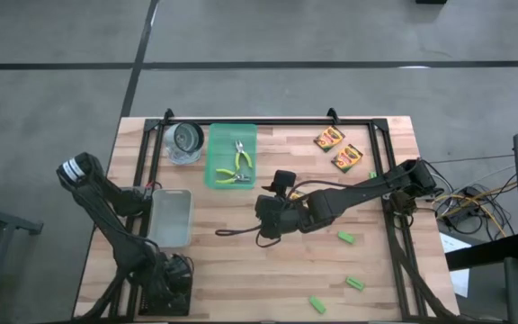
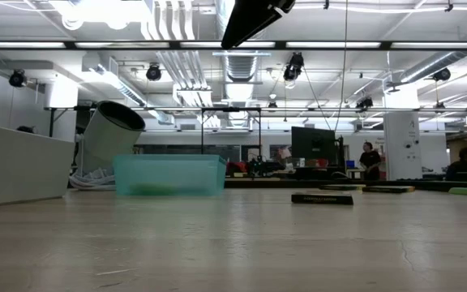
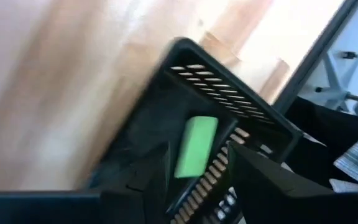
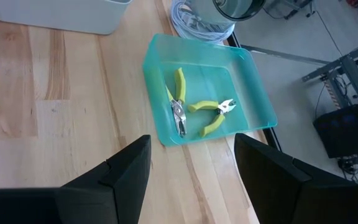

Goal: Pick & Place School Supplies
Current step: Put the green eraser into the black bin

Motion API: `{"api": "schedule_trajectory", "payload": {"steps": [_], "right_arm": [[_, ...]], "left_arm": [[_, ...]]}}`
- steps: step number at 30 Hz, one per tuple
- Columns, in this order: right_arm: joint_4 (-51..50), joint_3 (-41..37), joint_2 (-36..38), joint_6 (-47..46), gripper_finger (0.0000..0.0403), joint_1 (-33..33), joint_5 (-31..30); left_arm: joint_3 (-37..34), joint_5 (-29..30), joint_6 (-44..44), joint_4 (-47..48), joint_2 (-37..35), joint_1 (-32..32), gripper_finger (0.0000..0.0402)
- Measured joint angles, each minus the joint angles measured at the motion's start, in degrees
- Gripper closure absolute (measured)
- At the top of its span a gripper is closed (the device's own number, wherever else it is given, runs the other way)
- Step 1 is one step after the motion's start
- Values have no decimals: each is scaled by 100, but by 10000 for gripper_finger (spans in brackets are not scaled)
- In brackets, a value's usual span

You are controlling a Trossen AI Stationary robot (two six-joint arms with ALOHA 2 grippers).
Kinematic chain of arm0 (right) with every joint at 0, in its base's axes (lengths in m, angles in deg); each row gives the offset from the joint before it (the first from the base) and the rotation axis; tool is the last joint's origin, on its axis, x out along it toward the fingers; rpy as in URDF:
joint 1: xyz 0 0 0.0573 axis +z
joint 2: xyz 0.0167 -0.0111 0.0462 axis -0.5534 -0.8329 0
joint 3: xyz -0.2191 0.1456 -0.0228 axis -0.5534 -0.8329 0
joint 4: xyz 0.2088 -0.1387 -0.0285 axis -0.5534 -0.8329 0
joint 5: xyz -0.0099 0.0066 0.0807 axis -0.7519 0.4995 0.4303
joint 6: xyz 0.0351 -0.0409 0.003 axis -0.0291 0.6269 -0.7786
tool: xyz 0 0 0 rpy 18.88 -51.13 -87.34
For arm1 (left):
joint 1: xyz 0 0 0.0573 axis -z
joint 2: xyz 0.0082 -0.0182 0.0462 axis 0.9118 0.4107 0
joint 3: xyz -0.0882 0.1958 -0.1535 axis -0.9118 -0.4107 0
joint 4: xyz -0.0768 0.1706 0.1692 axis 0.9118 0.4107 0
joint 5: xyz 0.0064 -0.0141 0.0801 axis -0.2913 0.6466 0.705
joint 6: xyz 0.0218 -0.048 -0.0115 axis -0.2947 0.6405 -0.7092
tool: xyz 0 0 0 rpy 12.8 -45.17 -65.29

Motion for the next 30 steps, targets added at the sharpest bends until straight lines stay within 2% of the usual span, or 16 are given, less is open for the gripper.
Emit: {"api": "schedule_trajectory", "payload": {"steps": [3, 7, 15, 18, 24, 28, 30], "right_arm": [[1, 0, 0, 0, 177, 0, 0], [1, 0, 0, 0, 177, 1, 1], [4, 0, 0, 0, 177, 0, 0], [5, 0, 0, 0, 177, 1, 0], [9, 0, 0, 0, 177, 0, 0], [12, 0, 0, 6, 177, 0, 0], [29, 0, 0, 338, 177, -2, -11]], "left_arm": [[90, 220, -2, 452, -165, -37, 236], [237, 1120, -122, 916, -381, -50, 236], [280, 4328, -930, 929, -532, -51, 236], [277, 5051, -951, 930, -532, -106, 236], [231, 5175, -1067, 902, -634, -374, 236], [227, 5111, -1682, 891, -777, -610, 236], [228, 5039, -2141, 792, -877, -738, 236]]}}
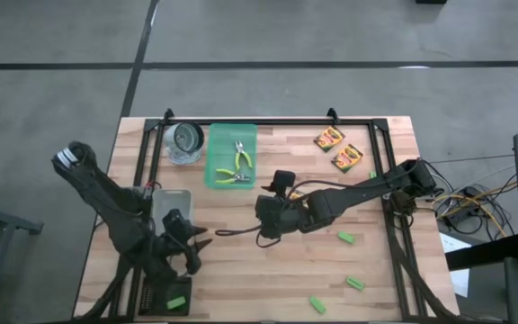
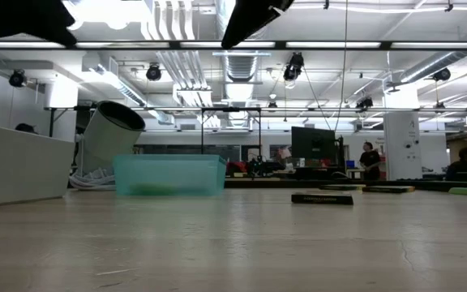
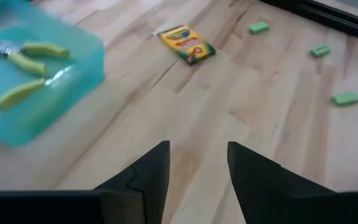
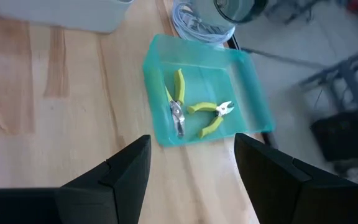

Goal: Pick & Place School Supplies
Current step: Put the green eraser into the black bin

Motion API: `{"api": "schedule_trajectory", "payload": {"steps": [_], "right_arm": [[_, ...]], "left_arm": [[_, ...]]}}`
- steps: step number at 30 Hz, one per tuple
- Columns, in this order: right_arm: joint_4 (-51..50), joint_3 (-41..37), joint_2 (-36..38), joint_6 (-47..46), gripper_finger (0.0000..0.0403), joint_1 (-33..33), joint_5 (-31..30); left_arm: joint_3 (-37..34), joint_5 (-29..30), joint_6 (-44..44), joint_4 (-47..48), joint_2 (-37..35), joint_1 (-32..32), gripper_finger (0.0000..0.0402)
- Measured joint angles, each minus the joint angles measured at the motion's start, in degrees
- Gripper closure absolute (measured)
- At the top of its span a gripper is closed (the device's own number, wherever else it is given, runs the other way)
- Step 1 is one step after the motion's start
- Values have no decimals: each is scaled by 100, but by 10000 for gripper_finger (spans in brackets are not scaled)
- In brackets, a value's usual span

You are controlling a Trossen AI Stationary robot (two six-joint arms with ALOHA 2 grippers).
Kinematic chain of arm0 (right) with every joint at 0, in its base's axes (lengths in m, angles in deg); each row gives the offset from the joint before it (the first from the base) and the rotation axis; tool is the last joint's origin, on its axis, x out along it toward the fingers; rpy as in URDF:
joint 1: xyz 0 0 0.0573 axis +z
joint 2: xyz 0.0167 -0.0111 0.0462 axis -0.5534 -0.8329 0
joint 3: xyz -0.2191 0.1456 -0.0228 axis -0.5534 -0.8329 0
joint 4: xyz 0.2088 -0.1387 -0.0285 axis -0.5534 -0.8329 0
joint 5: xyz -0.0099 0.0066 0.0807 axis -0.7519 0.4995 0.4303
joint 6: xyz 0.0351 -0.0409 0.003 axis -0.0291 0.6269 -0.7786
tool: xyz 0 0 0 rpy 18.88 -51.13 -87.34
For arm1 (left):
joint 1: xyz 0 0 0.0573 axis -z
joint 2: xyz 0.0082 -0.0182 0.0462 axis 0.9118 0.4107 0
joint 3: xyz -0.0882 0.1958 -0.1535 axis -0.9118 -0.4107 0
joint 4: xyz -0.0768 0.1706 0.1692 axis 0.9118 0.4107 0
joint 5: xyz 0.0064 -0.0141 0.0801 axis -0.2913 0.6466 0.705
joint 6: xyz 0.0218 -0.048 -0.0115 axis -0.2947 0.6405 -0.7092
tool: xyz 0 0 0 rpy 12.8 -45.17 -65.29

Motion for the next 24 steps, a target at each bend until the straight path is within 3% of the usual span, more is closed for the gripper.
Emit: {"api": "schedule_trajectory", "payload": {"steps": [13, 16, 20, 24], "right_arm": [[245, 0, 0, 5237, 177, -59, 60], [350, 2, 0, 4435, 177, -70, 621], [438, 2, 0, 1784, 177, -57, 1494], [523, 2, 0, 0, 177, -77, 1669]], "left_arm": [[-3, -1569, -3572, -1807, -679, -959, 236], [-3, -1723, -4100, -2151, -749, -1049, 236], [-3, -1755, -4252, -2205, -789, -1126, 236], [-3, -1748, -4228, -2202, -764, -1146, 236]]}}
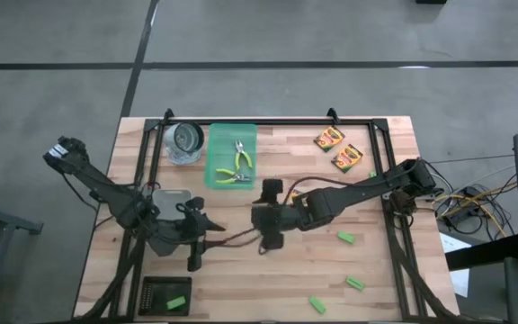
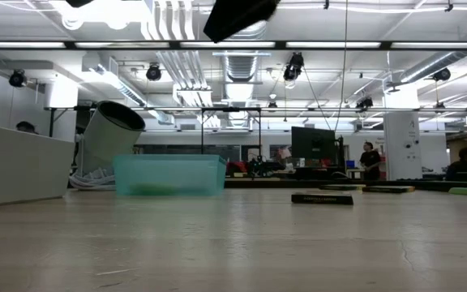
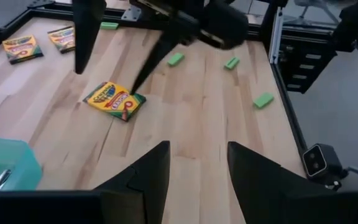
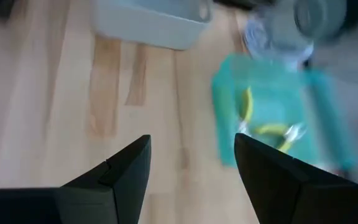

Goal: Pick & Place School Supplies
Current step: Put the green eraser into the black bin

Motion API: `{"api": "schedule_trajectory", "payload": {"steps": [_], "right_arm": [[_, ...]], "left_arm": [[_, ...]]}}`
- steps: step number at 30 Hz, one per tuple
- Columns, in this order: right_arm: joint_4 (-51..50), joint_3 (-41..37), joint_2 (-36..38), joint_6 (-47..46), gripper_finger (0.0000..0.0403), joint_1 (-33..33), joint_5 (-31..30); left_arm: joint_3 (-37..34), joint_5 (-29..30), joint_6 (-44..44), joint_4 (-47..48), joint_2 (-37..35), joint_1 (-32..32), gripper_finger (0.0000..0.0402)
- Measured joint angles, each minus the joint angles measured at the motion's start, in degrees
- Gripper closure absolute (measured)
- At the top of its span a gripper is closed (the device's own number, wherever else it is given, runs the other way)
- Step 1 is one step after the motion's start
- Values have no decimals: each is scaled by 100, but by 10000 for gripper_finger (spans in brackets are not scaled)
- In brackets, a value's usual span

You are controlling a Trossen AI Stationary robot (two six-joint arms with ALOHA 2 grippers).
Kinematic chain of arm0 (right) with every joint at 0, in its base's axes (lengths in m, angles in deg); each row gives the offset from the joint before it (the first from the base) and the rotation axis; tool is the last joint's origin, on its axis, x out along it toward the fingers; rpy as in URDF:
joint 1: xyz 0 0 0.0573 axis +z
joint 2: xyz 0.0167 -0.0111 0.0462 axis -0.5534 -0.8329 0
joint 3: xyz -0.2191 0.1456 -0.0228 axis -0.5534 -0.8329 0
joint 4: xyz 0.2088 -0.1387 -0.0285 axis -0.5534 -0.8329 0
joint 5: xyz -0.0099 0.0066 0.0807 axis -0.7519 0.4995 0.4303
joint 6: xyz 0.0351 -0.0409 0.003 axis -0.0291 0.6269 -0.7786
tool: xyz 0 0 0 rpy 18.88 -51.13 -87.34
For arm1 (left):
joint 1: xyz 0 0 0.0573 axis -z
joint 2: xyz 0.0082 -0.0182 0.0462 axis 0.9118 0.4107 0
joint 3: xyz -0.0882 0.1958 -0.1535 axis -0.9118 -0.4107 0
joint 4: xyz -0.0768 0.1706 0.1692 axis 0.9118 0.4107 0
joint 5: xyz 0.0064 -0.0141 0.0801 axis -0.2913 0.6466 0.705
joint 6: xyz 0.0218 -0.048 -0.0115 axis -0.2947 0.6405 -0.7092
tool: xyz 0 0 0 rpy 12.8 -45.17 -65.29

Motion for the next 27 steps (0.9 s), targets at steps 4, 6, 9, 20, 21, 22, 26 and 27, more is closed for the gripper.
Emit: {"api": "schedule_trajectory", "payload": {"steps": [4, 6, 9, 20, 21, 22, 26, 27], "right_arm": [[-72, 0, 0, -1800, 177, 22, 88], [-231, 0, 0, -2395, 177, 53, 293], [-744, 0, 0, -2744, 177, 85, 808], [-959, -321, 0, -4499, 177, 375, 2678], [-1040, -323, 0, -4648, 177, 454, 2432], [-1134, -323, 0, -4770, 177, 537, 2212], [-1431, -328, 34, -5543, 177, 953, 1132], [-1503, -328, 55, -5747, 177, 1077, 847]], "left_arm": [[-2, 1, 2, 42, 48, -5, 236], [-2, 28, 4, 51, 63, -9, 236], [-2, 39, -44, 91, 82, -17, 236], [-4, 203, -290, 116, 82, -43, 236], [-4, 203, -289, 118, 82, -43, 236], [-4, 203, -290, 122, 82, -43, 236], [-4, 202, -291, 141, 82, -43, 236], [-4, 201, -291, 141, 82, -43, 236]]}}
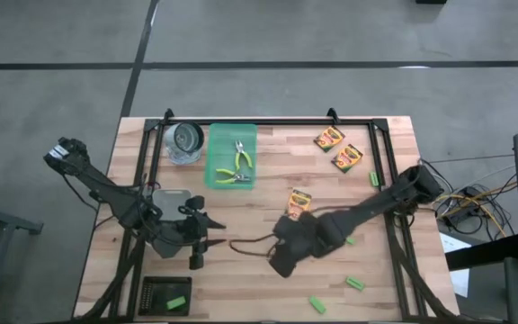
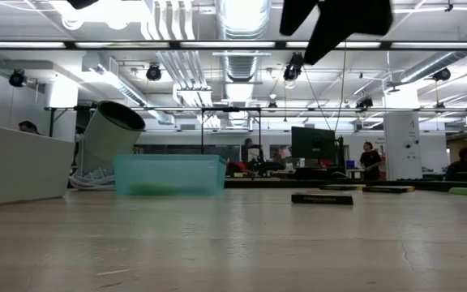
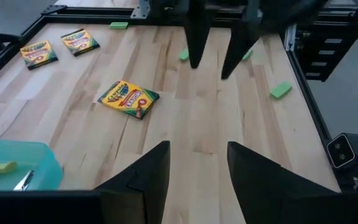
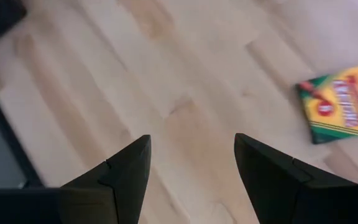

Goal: Pick & Place School Supplies
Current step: Put the green eraser into the black bin

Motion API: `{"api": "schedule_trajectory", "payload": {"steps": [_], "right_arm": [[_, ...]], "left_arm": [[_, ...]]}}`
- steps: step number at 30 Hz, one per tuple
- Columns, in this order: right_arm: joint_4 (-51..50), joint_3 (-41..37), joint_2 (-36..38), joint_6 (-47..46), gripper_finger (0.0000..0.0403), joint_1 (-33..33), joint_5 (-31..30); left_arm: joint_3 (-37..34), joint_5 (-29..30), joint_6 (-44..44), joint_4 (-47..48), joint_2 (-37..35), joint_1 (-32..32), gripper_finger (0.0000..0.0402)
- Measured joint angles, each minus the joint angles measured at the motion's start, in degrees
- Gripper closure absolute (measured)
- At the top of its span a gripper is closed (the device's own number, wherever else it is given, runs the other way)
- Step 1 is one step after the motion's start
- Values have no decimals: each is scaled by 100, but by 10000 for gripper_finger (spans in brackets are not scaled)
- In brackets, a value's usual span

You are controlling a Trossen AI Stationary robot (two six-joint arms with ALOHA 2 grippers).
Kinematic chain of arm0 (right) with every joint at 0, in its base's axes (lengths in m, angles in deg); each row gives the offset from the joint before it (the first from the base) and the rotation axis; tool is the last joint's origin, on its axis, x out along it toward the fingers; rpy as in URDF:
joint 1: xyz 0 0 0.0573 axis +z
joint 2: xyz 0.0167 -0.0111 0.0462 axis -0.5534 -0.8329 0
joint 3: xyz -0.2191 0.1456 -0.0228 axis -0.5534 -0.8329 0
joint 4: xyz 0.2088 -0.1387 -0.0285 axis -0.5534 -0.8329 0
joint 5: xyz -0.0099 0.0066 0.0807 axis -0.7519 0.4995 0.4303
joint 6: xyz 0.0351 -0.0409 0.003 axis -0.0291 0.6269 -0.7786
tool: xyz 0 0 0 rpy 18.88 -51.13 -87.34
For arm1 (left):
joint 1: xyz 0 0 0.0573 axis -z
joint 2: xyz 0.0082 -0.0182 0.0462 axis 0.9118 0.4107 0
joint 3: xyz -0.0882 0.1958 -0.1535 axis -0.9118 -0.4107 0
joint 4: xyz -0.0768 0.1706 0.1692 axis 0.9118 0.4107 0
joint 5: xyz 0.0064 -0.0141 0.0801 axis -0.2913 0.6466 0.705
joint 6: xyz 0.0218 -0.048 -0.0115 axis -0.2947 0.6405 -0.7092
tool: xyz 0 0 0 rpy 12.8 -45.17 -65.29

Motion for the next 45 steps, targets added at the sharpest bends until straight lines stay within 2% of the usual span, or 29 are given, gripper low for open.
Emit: {"api": "schedule_trajectory", "payload": {"steps": [4, 13, 17, 20, 27, 34, 38, 40, 45], "right_arm": [[-264, 9, 34, -571, 177, 591, -701], [-253, -11, 34, -2332, 177, 2124, -1062], [-336, -39, 28, -3168, 177, 2503, -1127], [-331, -49, -41, -3437, 177, 2563, -1212], [-247, -59, -503, -3066, 177, 2543, -811], [-65, -59, -921, -3141, 177, 2580, -608], [150, -59, -1270, -2795, 177, 2584, 379], [254, -59, -1421, -2745, 177, 2600, 662], [337, 43, -1621, -3008, 177, 2711, 568]], "left_arm": [[0, 0, 0, 21, 0, 0, 236], [-59, 2, -41, 96, 2, 0, 236], [-212, 0, -31, 100, 2, -20, 236], [-342, 0, -4, 87, 2, -54, 236], [-606, -4, 376, 38, 7, -81, 236], [-654, -49, 498, -34, 4, -84, 236], [-654, -48, 503, -123, 4, -96, 236], [-654, -48, 503, -131, 4, -98, 236], [-656, -46, 524, -149, 4, -101, 236]]}}
